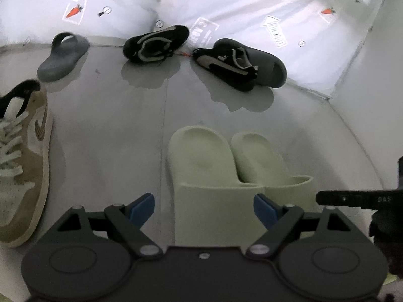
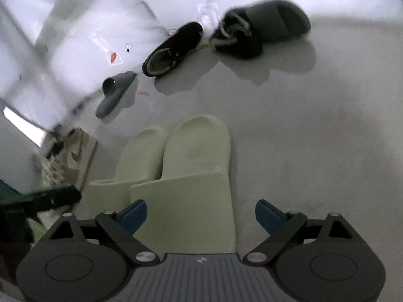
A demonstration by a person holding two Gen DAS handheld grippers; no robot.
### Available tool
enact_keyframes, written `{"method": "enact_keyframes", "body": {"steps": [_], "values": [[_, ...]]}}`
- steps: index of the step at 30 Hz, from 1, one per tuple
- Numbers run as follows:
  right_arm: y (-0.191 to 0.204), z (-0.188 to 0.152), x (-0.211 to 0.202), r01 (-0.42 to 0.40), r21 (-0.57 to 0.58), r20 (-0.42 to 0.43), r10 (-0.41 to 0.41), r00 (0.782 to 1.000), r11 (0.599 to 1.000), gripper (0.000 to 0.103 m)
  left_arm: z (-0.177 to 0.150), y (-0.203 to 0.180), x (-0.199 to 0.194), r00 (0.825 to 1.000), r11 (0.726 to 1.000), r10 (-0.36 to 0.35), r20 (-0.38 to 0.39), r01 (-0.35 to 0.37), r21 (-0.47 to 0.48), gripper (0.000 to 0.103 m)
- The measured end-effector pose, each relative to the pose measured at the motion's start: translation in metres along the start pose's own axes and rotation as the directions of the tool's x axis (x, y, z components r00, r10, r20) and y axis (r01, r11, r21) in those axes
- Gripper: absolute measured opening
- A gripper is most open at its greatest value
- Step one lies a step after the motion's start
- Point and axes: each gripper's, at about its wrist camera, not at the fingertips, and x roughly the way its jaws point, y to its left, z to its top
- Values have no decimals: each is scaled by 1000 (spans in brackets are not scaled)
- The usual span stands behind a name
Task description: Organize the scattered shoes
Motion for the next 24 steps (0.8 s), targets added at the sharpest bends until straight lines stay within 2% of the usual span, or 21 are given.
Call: {"method": "enact_keyframes", "body": {"steps": [2, 9, 24], "values": [[5, 0, 11, -29, 17, -38, 30, 999, 999, 94, 0, 3, -2, 1000, 1000, 4, 2, -4, -4, 86], [46, -3, 36, 18, 41, -30, -17, 999, 999, 93, 2, 20, -8, 1000, 1000, 22, -2, -22, -17, 86], [111, 17, 99, 3, 17, -76, -2, 997, 1000, 92, 6, 83, -27, 997, 995, 68, 34, -65, -75, 86]]}}
